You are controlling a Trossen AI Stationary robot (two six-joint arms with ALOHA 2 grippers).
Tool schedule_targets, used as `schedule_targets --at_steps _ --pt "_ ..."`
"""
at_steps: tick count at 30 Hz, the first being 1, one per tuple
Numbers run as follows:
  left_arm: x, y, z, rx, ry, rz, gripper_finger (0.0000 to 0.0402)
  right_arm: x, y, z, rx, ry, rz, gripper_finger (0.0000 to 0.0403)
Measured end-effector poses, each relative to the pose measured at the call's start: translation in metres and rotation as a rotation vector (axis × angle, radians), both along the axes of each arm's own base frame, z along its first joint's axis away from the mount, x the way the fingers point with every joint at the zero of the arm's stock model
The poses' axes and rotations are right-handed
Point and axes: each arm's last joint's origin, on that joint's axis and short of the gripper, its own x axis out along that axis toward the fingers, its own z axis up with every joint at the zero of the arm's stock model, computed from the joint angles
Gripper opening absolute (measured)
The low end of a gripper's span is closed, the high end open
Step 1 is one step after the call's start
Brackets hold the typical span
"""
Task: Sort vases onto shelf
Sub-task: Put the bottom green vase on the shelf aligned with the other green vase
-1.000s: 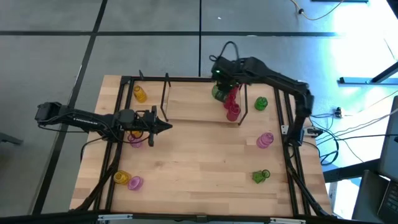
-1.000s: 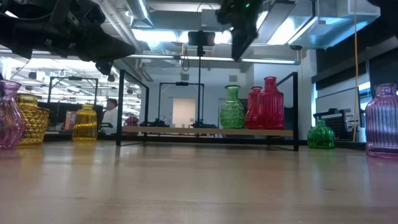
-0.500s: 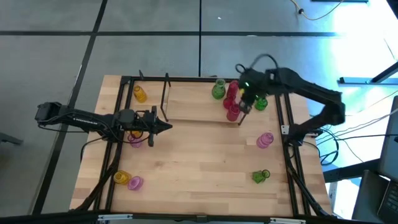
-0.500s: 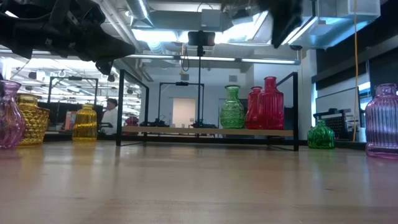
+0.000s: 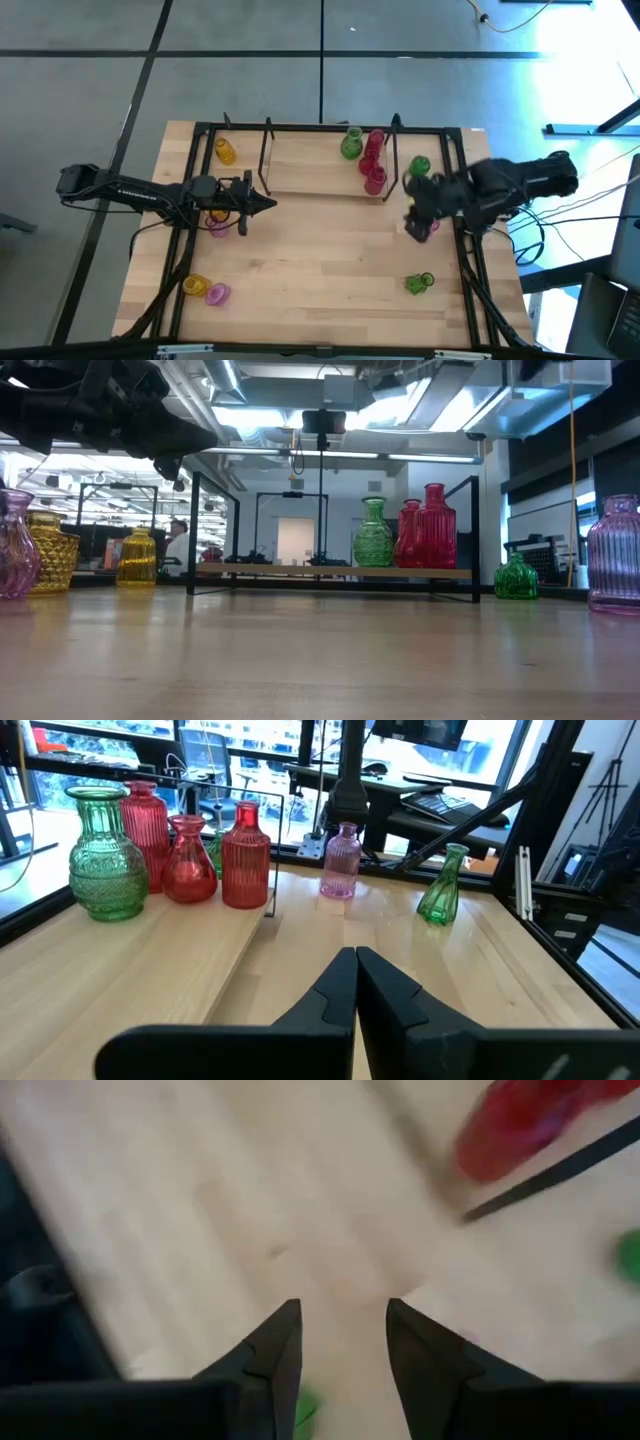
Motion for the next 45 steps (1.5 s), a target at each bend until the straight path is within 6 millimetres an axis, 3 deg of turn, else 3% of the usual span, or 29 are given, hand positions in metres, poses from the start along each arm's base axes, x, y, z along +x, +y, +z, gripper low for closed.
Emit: schedule_targets --at_steps 11,17,24,33,45 --pt "0.0 0.0 0.0 0.0 0.001 0.0 0.0001 -0.024 0.078 -0.011 0.211 0.106 -0.07 0.0131" --pt "0.0 0.0 0.0 0.0 0.002 0.001 0.0001 -0.037 0.107 -0.021 0.208 0.189 -0.124 0.0131" --pt "0.0 0.0 -0.001 0.0 0.009 0.001 0.0001 -0.039 0.121 -0.04 0.198 0.232 -0.175 0.0131" --pt "0.0 0.0 -0.001 0.0 0.009 0.005 0.0001 -0.034 0.13 -0.085 0.235 0.287 -0.117 0.0131" --pt "0.0 0.001 -0.001 0.007 0.008 0.042 0.0001 -0.033 0.13 -0.104 0.196 0.277 -0.083 0.0131"
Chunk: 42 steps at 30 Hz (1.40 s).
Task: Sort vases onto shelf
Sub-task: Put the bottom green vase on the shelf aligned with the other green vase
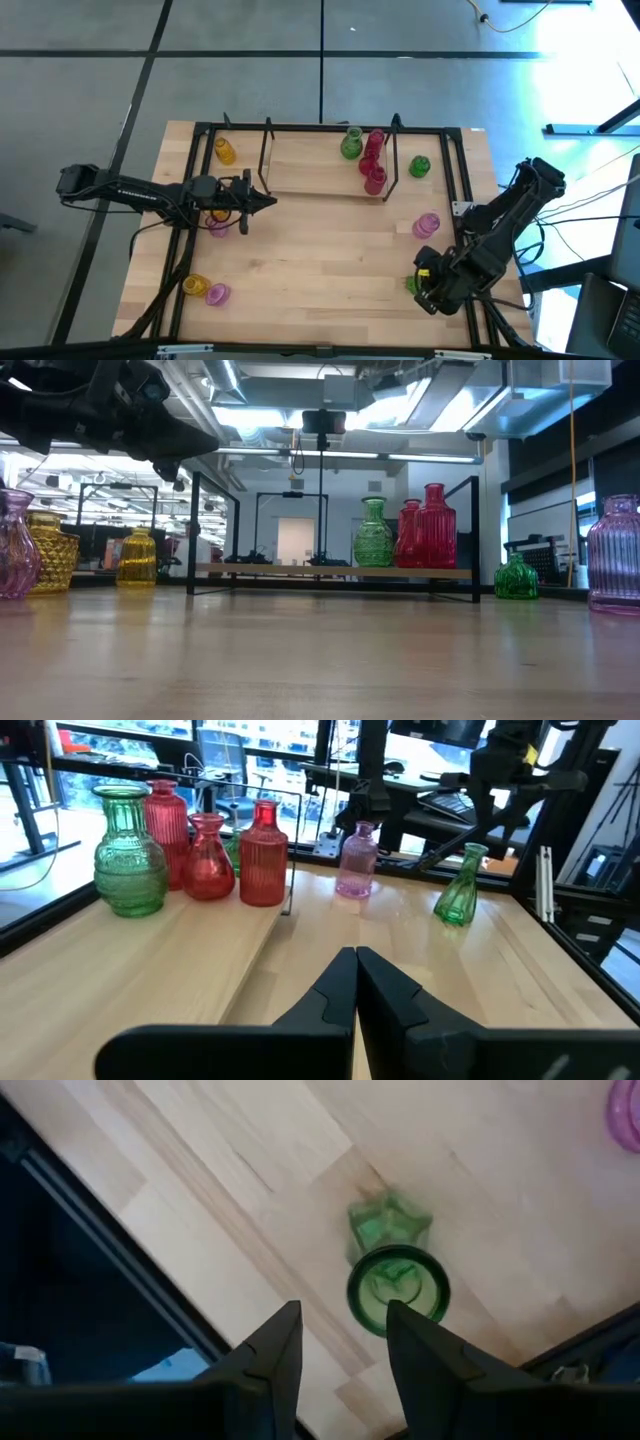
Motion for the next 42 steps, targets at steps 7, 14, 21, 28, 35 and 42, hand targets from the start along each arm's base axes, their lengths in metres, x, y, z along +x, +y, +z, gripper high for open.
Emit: schedule_targets --at_steps 7,14,21,28,35,42 --pt "0.0 0.0 0.0 0.0 0.0 0.0 0.0001 0.001 0.0 -0.007 -0.021 -0.021 0.016 0.0131" --pt "0.0 0.0 0.0 0.0 0.0 0.0 0.0001 -0.001 -0.002 -0.023 -0.044 -0.011 0.036 0.0131" --pt "0.0 0.0 0.0 0.0 0.0 0.0 0.0001 -0.003 -0.006 -0.03 -0.086 0.0 0.04 0.0124" --pt "0.0 0.0 0.0 0.0 0.0 0.0 0.0001 -0.003 -0.006 -0.031 -0.093 -0.006 0.068 0.0031" --pt "0.0 0.0 0.0 0.002 0.0 0.013 0.0001 0.0 -0.003 -0.024 -0.079 -0.037 0.119 0.0022" --pt "0.0 0.0 0.0 0.002 0.0 0.018 0.0001 0.015 -0.003 -0.003 -0.103 -0.158 0.173 0.0007"
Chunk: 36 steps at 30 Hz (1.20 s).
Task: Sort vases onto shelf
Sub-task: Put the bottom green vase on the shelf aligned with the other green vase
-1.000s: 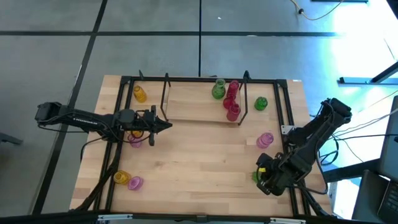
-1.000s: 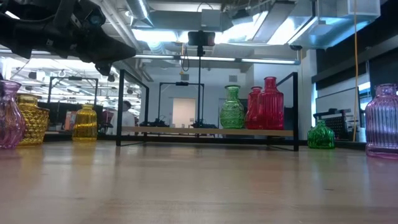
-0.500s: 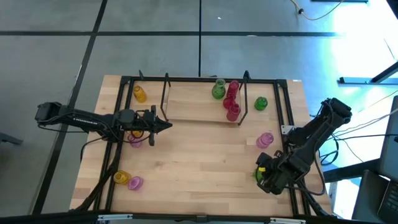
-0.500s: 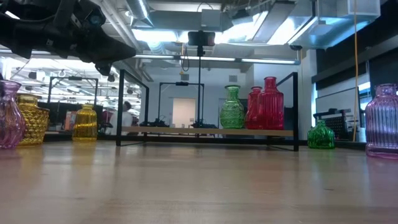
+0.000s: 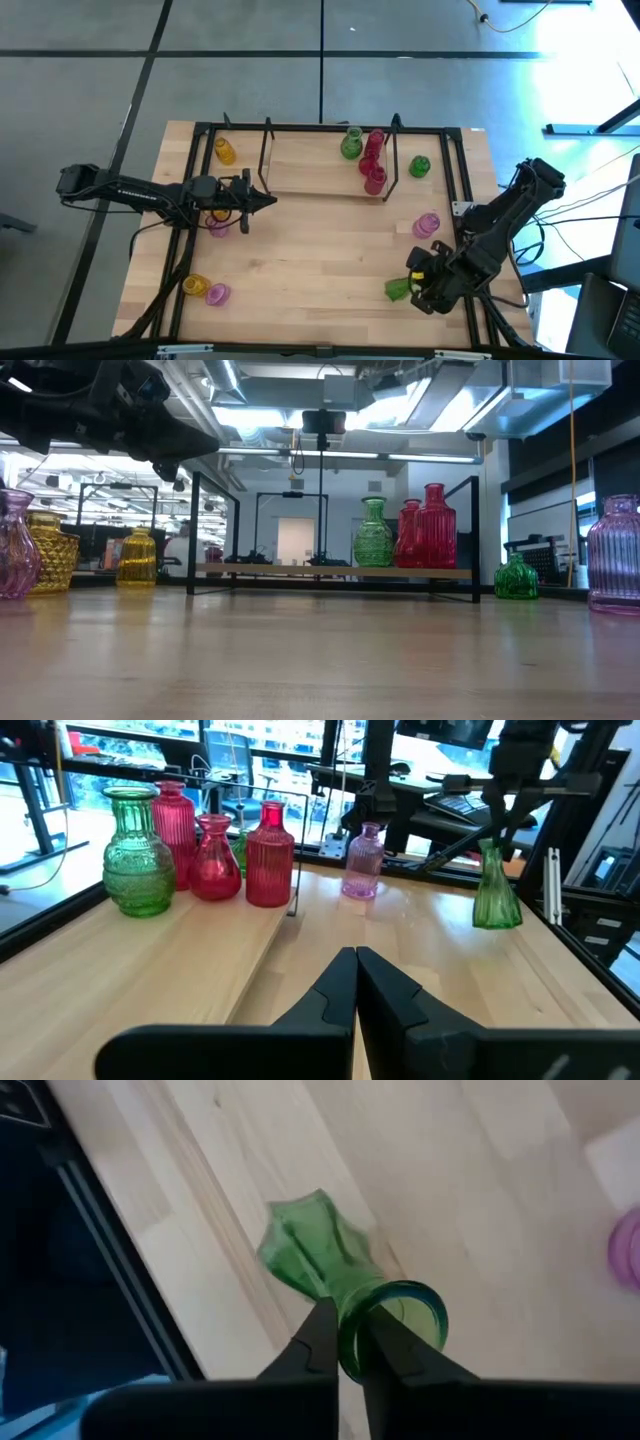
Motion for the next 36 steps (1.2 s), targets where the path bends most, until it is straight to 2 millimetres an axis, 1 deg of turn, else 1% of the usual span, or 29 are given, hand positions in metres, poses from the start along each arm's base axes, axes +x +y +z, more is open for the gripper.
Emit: schedule_targets --at_steps 3,7,10,15,18,21,28,33,36 --pt "0.0 0.0 0.0 0.0 0.0 -0.001 0.0001 0.011 0.0 0.006 -0.017 -0.027 0.041 0.0004" --pt "0.0 0.0 0.0 0.0 -0.001 -0.001 0.0001 0.033 -0.001 0.01 -0.063 -0.034 0.113 0.0004" --pt "0.0 0.0 0.0 0.0 -0.001 -0.002 0.0001 0.053 -0.003 0.014 -0.109 -0.043 0.184 0.0002" --pt "0.0 0.0 0.0 0.0 0.0 -0.003 0.0001 0.081 -0.013 0.025 -0.231 -0.023 0.283 0.0002" --pt "0.0 0.0 0.0 0.0 -0.001 -0.003 0.0001 0.096 -0.02 0.035 -0.3 0.0 0.325 0.0002" --pt "0.0 0.0 0.0 0.0 -0.001 -0.003 0.0001 0.109 -0.03 0.045 -0.373 0.031 0.37 0.0001" --pt "0.0 0.0 0.0 0.0 -0.002 -0.003 0.0001 0.137 -0.055 0.071 -0.483 0.014 0.44 0.0002" --pt "0.0 0.0 0.0 0.0 -0.002 -0.003 0.0001 0.15 -0.081 0.083 -0.556 0.013 0.476 0.0002" --pt "0.0 0.0 0.0 0.0 -0.002 -0.003 0.0001 0.157 -0.1 0.085 -0.586 0.02 0.491 0.0002"
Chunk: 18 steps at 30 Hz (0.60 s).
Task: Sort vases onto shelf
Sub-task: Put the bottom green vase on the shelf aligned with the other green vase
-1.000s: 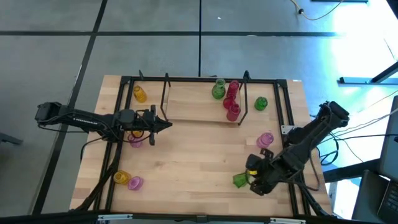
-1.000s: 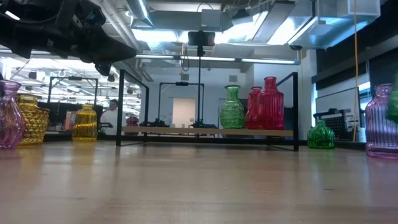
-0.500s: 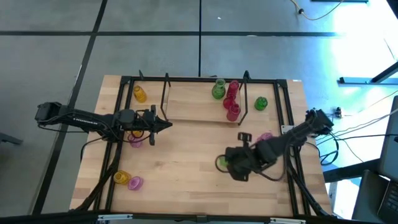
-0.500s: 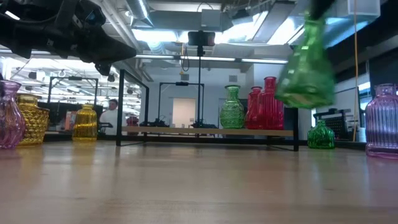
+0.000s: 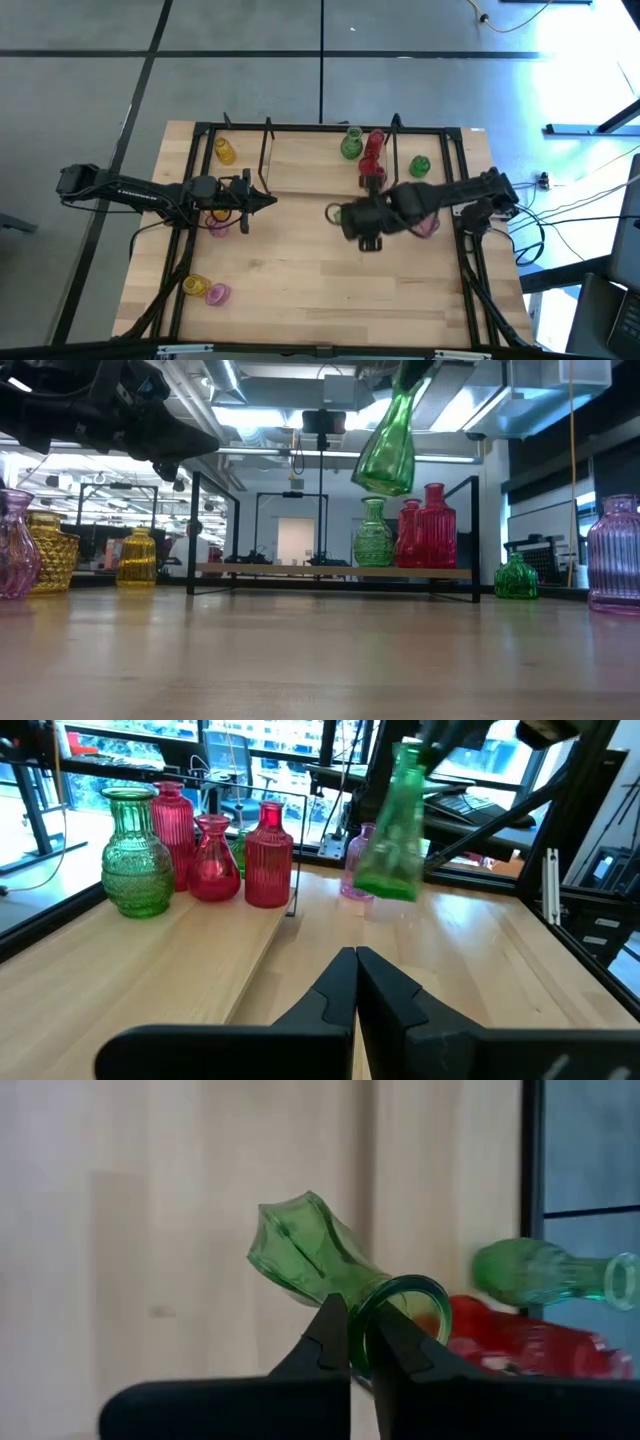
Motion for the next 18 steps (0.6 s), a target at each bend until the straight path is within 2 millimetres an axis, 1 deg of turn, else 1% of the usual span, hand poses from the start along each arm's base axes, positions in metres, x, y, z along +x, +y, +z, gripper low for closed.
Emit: schedule_targets --at_steps 7,12,18 --pt "0.0 0.0 0.0 0.001 0.0 0.01 0.0001 0.008 -0.043 0.0 -0.066 0.047 0.011 0.0002" --pt "0.0 0.0 0.0 0.001 0.001 0.011 0.0001 0.016 -0.071 0.002 -0.109 0.023 0.005 0.0002" --pt "0.0 0.001 0.0 0.003 0.001 0.026 0.0001 0.018 -0.102 0.003 -0.116 0.019 -0.034 0.0003"
